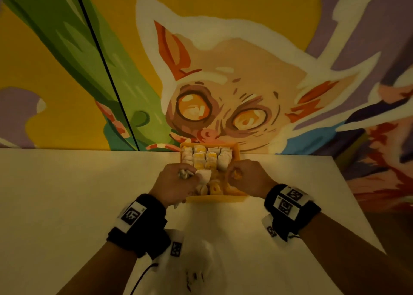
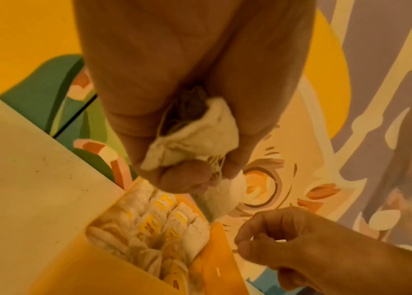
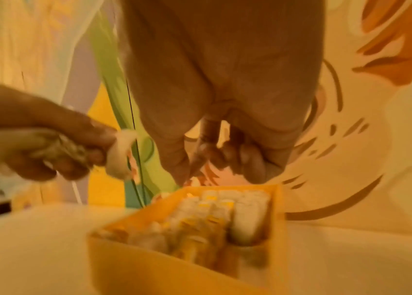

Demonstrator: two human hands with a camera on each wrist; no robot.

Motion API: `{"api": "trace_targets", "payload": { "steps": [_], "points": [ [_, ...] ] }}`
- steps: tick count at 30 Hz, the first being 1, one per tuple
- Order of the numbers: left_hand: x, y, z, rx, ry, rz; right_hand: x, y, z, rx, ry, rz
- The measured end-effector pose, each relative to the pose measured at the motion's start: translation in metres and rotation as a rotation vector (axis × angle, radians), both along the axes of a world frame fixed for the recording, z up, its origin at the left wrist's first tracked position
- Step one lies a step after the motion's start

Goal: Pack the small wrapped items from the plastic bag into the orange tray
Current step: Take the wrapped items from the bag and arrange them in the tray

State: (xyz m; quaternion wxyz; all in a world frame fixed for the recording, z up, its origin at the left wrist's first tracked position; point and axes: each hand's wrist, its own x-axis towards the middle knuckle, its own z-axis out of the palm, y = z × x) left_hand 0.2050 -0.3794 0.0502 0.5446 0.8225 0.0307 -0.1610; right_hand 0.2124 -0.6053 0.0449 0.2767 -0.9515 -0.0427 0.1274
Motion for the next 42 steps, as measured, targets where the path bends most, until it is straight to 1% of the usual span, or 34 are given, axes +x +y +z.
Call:
{"api": "trace_targets", "payload": {
  "steps": [2, 3, 6, 8, 11, 16, 19, 21, 25, 27, 28, 30, 33, 34, 36, 40, 42],
  "points": [
    [0.004, -0.01, -0.003, 0.009, 0.012, 0.015, 0.007, -0.01, -0.003, -0.175, -0.017, 0.0],
    [0.005, -0.014, -0.004, 0.015, 0.018, 0.019, 0.011, -0.012, -0.005, -0.278, -0.016, 0.029],
    [0.008, -0.021, -0.01, 0.01, 0.034, 0.041, 0.023, -0.008, -0.011, -0.583, -0.05, 0.212],
    [0.01, -0.022, -0.014, 0.019, 0.035, 0.044, 0.031, 0.0, -0.017, -0.733, -0.094, 0.307],
    [0.013, -0.025, -0.018, 0.011, 0.048, 0.035, 0.044, 0.011, -0.027, -0.829, -0.138, 0.378],
    [0.014, -0.028, -0.021, 0.012, 0.029, 0.0, 0.055, 0.019, -0.041, -0.897, -0.101, 0.457],
    [0.013, -0.028, -0.022, -0.008, 0.037, -0.013, 0.055, 0.022, -0.041, -0.935, -0.095, 0.467],
    [0.012, -0.027, -0.022, -0.009, 0.039, -0.02, 0.057, 0.023, -0.046, -0.903, -0.093, 0.438],
    [0.011, -0.025, -0.021, -0.01, 0.033, -0.014, 0.059, 0.018, -0.061, -0.773, -0.106, 0.363],
    [0.012, -0.024, -0.02, -0.008, 0.033, -0.004, 0.059, 0.016, -0.057, -0.649, -0.104, 0.337],
    [0.012, -0.023, -0.02, -0.011, 0.037, 0.004, 0.058, 0.015, -0.053, -0.546, -0.117, 0.322],
    [0.012, -0.022, -0.02, -0.017, 0.042, 0.015, 0.057, 0.011, -0.042, -0.275, -0.091, 0.203],
    [0.01, -0.023, -0.016, -0.032, 0.043, 0.022, 0.058, 0.003, -0.039, 0.154, -0.006, -0.132],
    [0.01, -0.023, -0.016, -0.042, 0.045, 0.027, 0.058, 0.001, -0.039, 0.249, 0.003, -0.209],
    [0.01, -0.024, -0.014, -0.051, 0.049, 0.035, 0.06, -0.002, -0.038, 0.291, 0.036, -0.258],
    [0.009, -0.023, -0.012, -0.044, 0.055, 0.042, 0.064, -0.003, -0.036, 0.184, 0.044, -0.212],
    [0.008, -0.022, -0.011, -0.04, 0.053, 0.043, 0.065, 0.0, -0.038, 0.186, 0.065, -0.219]
  ]
}}
